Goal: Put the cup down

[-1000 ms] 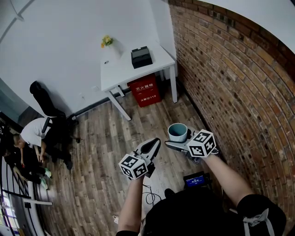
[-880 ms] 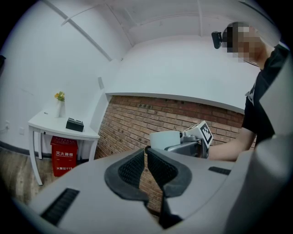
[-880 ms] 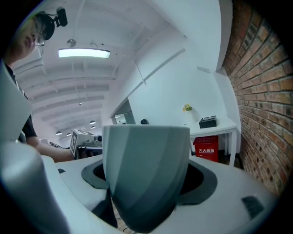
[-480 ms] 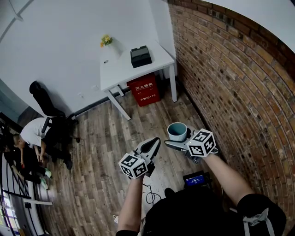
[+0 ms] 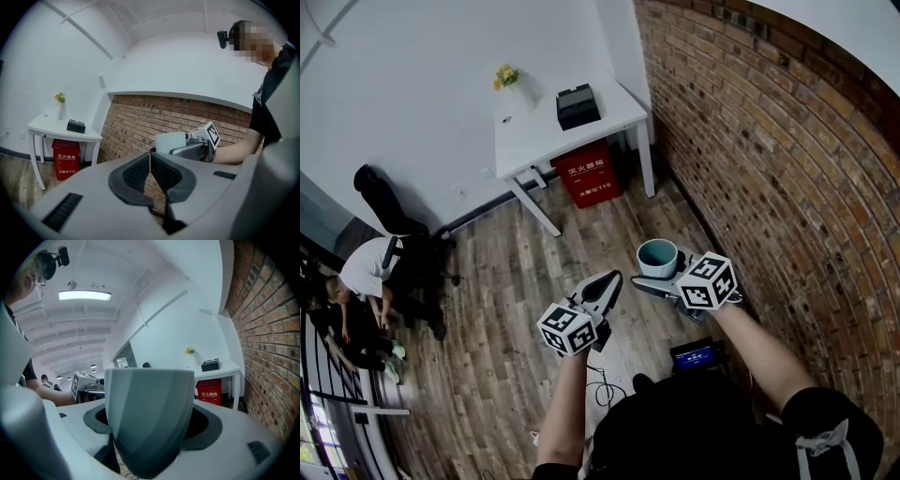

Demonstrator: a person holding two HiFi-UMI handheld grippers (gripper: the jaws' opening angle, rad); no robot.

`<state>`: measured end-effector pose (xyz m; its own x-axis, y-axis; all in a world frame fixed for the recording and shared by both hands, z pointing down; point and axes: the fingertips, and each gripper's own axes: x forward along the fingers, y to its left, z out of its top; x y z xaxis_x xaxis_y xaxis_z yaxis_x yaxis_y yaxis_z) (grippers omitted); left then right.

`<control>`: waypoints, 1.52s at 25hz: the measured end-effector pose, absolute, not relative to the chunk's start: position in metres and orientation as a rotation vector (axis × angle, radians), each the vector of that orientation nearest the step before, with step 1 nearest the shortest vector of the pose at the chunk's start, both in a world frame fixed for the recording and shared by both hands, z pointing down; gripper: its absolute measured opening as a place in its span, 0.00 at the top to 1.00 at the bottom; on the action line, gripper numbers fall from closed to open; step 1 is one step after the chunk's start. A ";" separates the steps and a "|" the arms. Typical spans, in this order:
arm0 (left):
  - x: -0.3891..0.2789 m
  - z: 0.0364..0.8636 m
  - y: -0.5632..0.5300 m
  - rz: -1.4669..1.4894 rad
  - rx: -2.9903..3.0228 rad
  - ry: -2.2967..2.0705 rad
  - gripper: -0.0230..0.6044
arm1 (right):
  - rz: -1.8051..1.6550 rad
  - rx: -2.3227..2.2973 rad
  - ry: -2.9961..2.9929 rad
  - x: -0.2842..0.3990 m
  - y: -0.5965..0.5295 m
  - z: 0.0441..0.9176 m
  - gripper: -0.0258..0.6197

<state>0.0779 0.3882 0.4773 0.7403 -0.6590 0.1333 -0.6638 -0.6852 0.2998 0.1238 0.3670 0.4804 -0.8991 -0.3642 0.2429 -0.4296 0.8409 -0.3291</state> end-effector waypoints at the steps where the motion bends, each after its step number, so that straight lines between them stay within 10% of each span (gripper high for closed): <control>1: 0.080 0.479 0.386 0.040 2.615 -1.030 0.93 | 0.570 0.622 -2.849 0.127 0.364 0.481 0.37; 20: 0.091 0.507 0.311 0.059 2.555 -1.110 0.93 | 0.681 0.609 -2.832 0.161 0.286 0.516 0.36; 38: -0.043 0.507 0.048 0.062 2.613 -1.000 0.93 | 0.715 0.758 -2.820 0.036 0.021 0.507 0.36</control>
